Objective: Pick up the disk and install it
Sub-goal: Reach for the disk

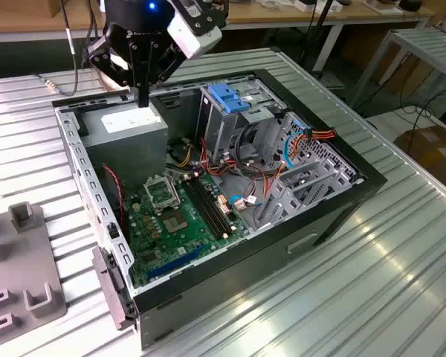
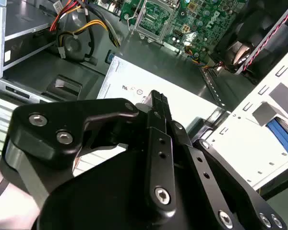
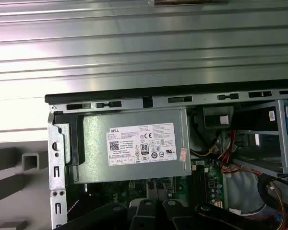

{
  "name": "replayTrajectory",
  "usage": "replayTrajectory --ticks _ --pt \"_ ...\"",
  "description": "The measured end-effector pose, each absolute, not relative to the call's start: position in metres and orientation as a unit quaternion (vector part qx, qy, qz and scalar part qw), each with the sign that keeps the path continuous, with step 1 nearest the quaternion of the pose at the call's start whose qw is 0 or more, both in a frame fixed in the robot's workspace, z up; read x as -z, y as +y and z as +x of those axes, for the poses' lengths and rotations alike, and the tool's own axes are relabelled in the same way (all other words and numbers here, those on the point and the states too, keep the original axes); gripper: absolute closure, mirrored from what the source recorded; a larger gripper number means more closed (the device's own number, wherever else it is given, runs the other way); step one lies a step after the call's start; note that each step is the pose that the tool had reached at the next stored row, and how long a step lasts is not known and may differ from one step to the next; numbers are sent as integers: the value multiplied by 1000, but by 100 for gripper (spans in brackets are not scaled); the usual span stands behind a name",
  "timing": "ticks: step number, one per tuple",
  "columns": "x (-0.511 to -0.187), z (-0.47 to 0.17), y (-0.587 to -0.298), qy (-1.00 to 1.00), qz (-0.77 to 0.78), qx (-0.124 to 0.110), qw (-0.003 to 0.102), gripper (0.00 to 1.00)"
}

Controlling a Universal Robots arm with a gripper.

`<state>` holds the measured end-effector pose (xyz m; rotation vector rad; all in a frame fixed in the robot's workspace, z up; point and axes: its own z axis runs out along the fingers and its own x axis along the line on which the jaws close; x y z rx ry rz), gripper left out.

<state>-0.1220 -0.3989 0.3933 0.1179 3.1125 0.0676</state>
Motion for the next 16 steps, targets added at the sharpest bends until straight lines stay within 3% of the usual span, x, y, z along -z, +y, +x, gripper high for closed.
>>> replayTrajectory --ticks 16 --pt "-393 -128 -399 999 38 -22 13 90"
